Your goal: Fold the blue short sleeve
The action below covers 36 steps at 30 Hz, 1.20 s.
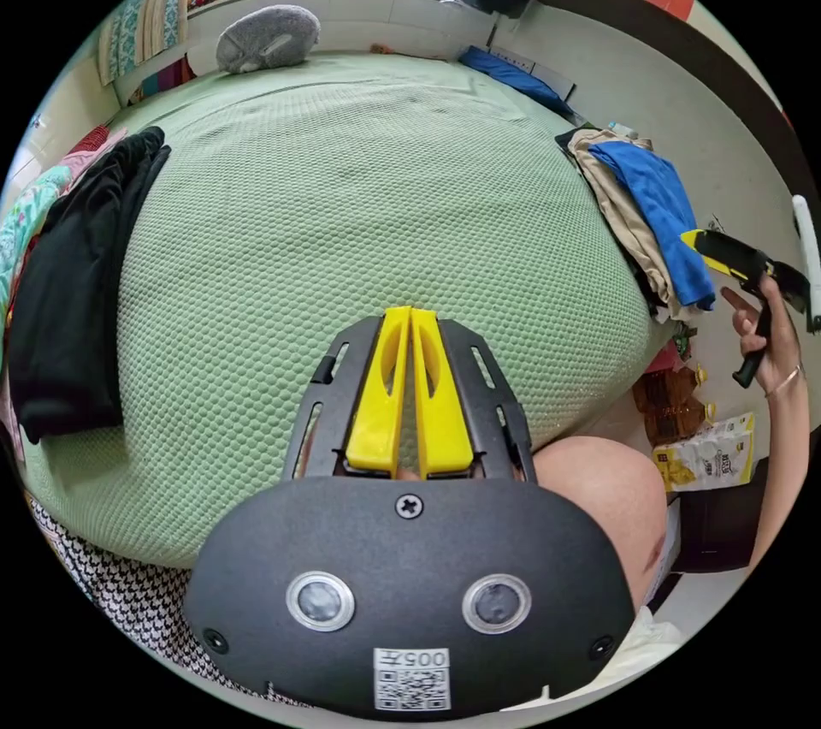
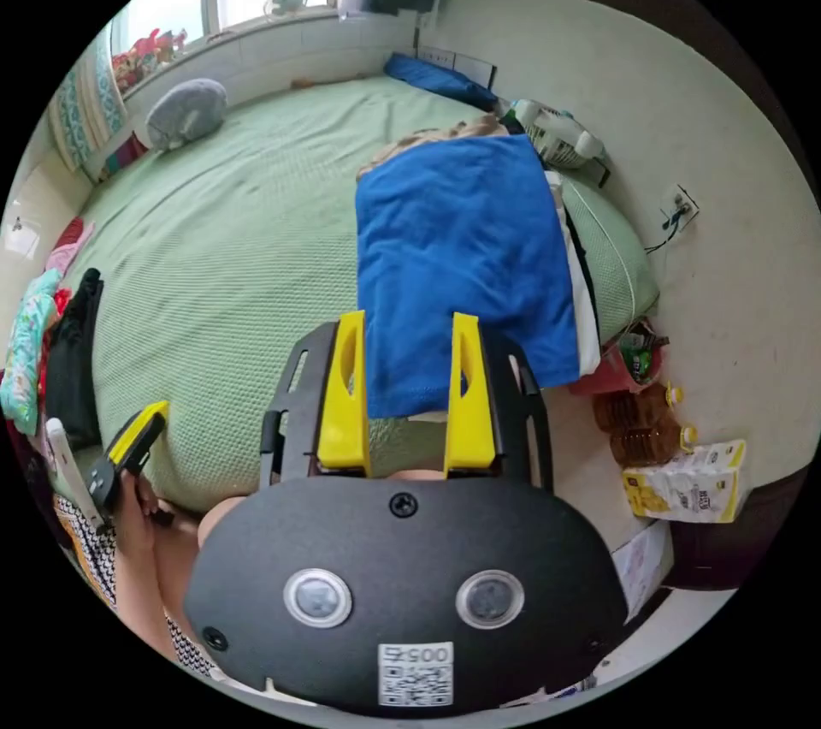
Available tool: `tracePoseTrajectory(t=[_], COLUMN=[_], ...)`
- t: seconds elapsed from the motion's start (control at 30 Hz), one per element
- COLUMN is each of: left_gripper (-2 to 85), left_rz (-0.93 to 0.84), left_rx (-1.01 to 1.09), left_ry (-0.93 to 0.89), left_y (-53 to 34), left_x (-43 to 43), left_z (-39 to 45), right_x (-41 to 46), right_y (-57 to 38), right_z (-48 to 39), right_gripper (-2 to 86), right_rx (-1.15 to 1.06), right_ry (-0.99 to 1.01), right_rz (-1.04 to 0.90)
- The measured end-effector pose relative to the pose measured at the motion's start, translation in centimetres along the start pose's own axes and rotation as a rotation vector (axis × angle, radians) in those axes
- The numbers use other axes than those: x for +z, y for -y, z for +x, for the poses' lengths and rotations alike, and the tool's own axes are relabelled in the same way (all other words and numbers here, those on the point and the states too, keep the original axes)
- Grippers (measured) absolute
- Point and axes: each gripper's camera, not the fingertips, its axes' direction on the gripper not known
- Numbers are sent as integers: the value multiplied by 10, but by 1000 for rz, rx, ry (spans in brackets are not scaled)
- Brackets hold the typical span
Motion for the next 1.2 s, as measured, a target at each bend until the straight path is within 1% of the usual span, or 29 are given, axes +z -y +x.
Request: tracePoseTrajectory(t=[0.1, 0.27, 0.47, 0.53, 0.63, 0.8, 0.87, 0.97, 1.1, 1.2], left_gripper=[-6, -6, -5, -6, -6, -6, -6, -6, -6, -6], left_rz=[-3, -13, -47, -51, -48, -34, -34, -36, -42, -40], left_rx=[-11, 3, -89, -102, -83, -18, -10, -17, -52, -45], left_ry=[-12, -40, -205, -229, -203, -76, -53, -60, -104, -91], left_y=[-2, -4, -4, -5, -7, -11, -11, -12, -12, -13], left_x=[14, 33, 55, 61, 68, 79, 83, 89, 96, 100], left_z=[1, 0, -19, -21, -17, 2, 5, 4, -2, 0], right_x=[6, 12, 26, 30, 34, 37, 37, 37, 37, 36], right_y=[10, 29, 55, 62, 73, 86, 89, 91, 95, 92], right_z=[-4, -7, -17, -19, -19, -9, -4, 8, 18, 26], right_gripper=[76, 70, 65, 64, 64, 63, 63, 60, 55, 50], right_rx=[-22, -35, -156, -168, -167, -175, -161, -116, -112, -100], right_ry=[-40, -52, -96, -106, -102, -54, -33, 18, 45, 69], right_rz=[-8, -76, -172, -190, -214, -228, -226, -213, -207, -178])
